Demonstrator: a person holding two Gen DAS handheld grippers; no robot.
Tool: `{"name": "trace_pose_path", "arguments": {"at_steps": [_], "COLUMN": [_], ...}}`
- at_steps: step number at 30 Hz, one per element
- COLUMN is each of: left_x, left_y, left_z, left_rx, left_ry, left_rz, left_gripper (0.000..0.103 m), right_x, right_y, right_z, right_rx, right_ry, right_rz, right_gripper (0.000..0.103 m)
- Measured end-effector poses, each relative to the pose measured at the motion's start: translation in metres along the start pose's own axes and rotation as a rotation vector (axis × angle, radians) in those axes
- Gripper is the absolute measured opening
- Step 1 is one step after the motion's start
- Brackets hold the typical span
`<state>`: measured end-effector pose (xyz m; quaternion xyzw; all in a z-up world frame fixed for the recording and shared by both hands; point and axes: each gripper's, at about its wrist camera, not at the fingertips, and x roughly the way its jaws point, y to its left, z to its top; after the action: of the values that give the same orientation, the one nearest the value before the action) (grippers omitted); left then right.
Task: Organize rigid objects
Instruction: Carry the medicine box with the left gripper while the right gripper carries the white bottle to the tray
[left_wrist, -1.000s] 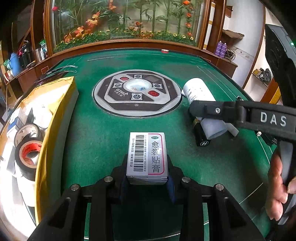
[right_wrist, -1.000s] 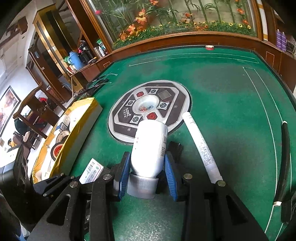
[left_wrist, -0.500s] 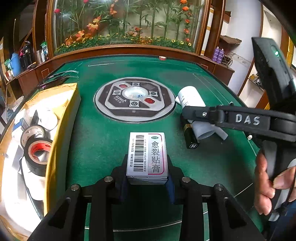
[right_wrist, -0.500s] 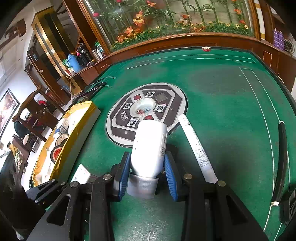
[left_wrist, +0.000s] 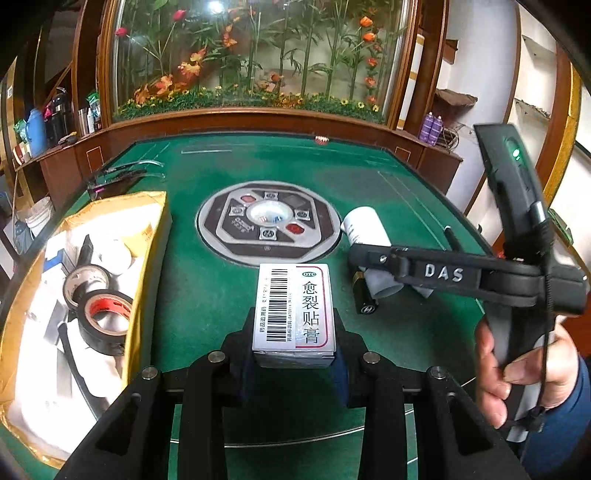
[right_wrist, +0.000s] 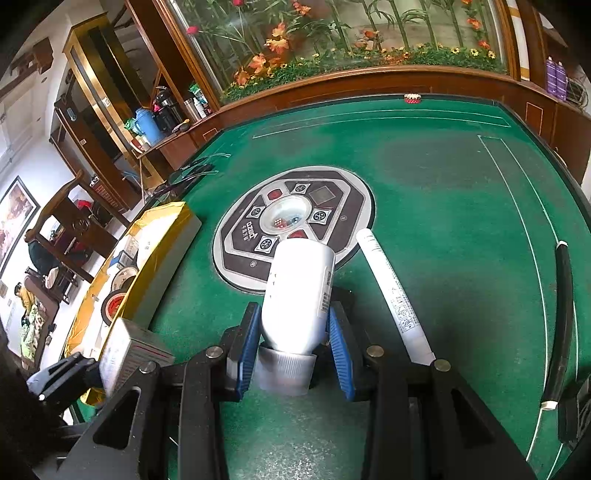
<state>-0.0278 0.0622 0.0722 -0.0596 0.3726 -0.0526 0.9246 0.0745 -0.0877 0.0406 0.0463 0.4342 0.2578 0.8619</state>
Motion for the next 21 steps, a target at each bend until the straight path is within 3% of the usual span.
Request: {"name": "trace_pose_path", "arguments": {"at_steps": [11, 21], "left_x": [-0.038, -0.075], "left_y": [0.022, 0.094], "left_z": [0.015, 0.012], "left_rx": [-0.049, -0.171], "left_ry": [-0.088, -0.168], "left_rz": [0.015, 0.061], "left_gripper": [0.035, 0.036], "right_x": [-0.001, -0.005], "right_y": [0.004, 0.021], "right_z": [0.000, -0.002], "right_rx": [-0.017, -0.079], "right_ry": [-0.002, -0.027], "right_rz": [0.006, 0.026], "right_gripper": [0.035, 0.035]}}
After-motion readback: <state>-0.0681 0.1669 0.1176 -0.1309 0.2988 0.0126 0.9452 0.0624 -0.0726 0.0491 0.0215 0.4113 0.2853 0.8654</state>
